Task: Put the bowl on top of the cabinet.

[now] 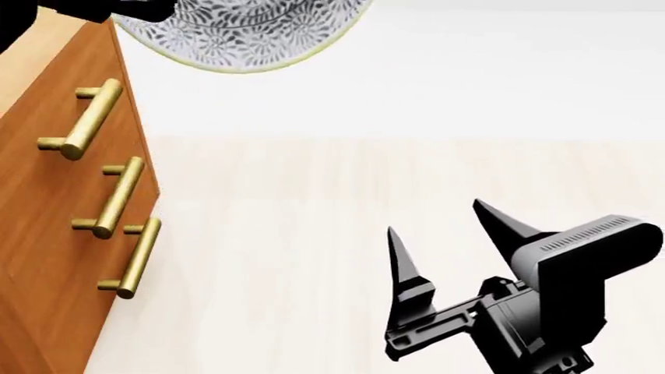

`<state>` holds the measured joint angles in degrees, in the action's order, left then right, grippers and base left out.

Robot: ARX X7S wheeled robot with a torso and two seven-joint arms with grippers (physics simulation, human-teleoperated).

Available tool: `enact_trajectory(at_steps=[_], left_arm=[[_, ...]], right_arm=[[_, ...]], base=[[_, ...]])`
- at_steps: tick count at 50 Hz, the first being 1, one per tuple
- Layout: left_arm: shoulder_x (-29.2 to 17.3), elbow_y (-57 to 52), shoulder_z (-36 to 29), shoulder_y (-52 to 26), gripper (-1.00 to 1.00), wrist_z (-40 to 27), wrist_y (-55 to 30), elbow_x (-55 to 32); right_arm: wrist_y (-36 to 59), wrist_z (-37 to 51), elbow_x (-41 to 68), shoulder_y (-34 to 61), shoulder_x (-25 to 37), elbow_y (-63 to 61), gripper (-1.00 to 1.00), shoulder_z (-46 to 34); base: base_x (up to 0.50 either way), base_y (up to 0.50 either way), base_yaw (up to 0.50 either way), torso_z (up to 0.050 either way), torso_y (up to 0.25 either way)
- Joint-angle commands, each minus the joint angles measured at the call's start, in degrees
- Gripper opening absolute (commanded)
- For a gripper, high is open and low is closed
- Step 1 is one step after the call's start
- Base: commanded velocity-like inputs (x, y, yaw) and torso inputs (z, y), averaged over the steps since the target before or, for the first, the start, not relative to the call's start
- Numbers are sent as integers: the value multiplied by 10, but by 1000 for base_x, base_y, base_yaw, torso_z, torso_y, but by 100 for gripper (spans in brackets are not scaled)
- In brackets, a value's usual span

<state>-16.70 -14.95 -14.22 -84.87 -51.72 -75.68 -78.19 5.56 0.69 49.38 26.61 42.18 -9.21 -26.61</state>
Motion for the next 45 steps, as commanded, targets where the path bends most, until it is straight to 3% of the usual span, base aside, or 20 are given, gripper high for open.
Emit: enact_trajectory(at_steps=[1, 12, 25, 34, 45], left_arm=[[12, 103, 64, -35, -100, -43, -1, -60], [-13, 196, 61, -43, -100, 19, 46, 0], [-31, 243, 47, -51, -100, 53, 76, 43], [-38, 294, 27, -58, -100, 102, 118, 89], [-21, 390, -3, -85, -100, 159, 170, 144]], right_arm=[[0, 2, -11, -1, -4, -3, 100, -8], [-58, 43, -48, -78, 19, -111, 100, 5], [-111, 66, -71, -150, 39, -155, 100, 25], [-149, 114, -142, -232, 67, -245, 100, 34], [-179, 110, -152, -254, 52, -209, 100, 36]], base=[[0, 0, 0, 0, 0], [0, 0, 0, 0, 0], [0, 0, 0, 0, 1], [0, 0, 0, 0, 0], [0, 0, 0, 0, 1]])
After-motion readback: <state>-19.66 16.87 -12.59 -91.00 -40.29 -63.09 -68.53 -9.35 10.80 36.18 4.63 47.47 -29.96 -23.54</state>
